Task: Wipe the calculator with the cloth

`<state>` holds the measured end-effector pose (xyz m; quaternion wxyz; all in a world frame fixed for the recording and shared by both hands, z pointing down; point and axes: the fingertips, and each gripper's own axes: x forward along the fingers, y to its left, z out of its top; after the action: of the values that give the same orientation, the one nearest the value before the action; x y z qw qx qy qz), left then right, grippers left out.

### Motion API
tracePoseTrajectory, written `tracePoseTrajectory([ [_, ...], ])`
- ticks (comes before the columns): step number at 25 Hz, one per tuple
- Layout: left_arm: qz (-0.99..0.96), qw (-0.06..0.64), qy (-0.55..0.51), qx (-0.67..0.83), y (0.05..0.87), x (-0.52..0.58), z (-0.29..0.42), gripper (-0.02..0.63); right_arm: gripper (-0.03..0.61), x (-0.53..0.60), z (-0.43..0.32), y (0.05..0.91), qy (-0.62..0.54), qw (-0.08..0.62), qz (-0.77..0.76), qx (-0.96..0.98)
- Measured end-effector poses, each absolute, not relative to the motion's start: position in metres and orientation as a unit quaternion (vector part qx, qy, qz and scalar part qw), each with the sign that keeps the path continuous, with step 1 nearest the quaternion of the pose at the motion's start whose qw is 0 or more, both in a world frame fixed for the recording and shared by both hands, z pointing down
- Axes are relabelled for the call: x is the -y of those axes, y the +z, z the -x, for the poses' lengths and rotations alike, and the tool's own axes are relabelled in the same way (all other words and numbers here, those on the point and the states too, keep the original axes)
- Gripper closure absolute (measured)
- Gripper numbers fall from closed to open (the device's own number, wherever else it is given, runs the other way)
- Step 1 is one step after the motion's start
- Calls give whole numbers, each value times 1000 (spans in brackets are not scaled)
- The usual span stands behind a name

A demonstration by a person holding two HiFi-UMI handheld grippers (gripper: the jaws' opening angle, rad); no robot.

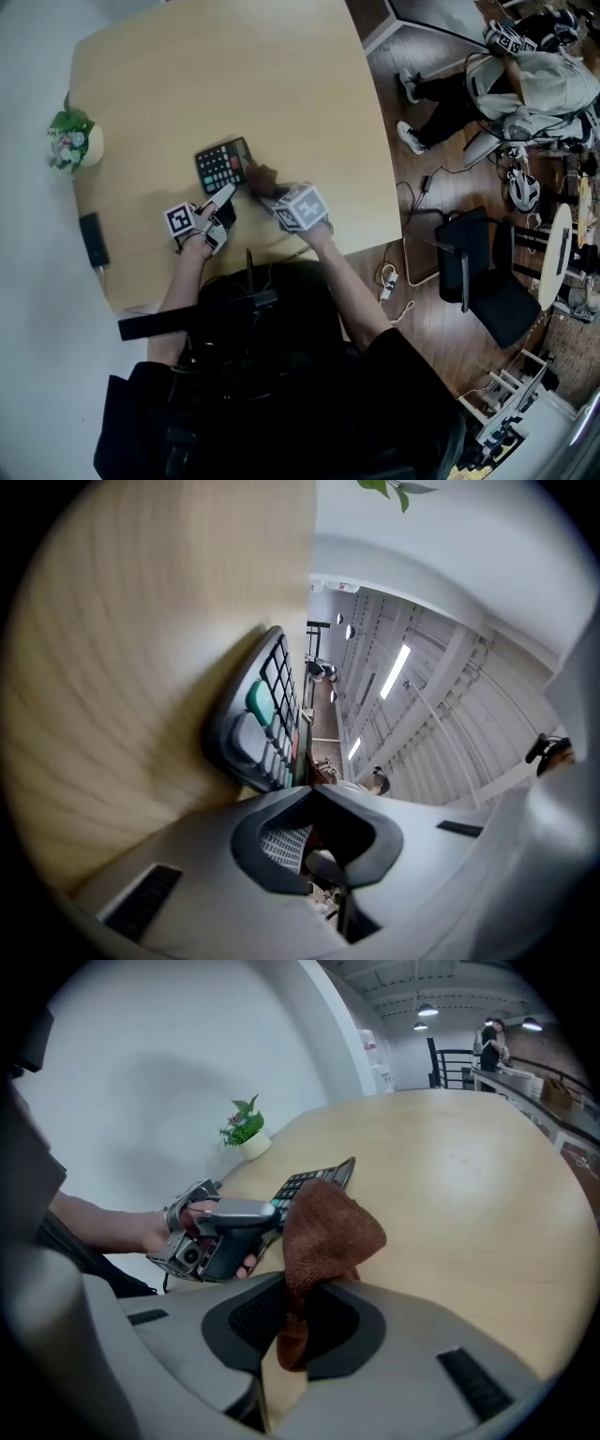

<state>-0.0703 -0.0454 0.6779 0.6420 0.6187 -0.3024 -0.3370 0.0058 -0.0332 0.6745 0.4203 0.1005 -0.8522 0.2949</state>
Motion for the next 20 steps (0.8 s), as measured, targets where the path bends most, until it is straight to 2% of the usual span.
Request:
tracePoseTrajectory([
  [3,-621,640,-339,301,678,47,71,615,532,70,-7,661,281,397,-142,862],
  [7,-622,638,-343,297,677,46,70,615,532,147,26,637,202,372,-179,888],
  [10,-626,634,-348,292,677,46,69,614,531,175,61,642,152,387,-156,896],
  [14,-621,637,-350,294,679,45,69,614,531,167,78,657,118,421,-112,892],
  [20,-621,634,-354,294,677,46,72,614,531,117,49,653,147,423,-114,887],
])
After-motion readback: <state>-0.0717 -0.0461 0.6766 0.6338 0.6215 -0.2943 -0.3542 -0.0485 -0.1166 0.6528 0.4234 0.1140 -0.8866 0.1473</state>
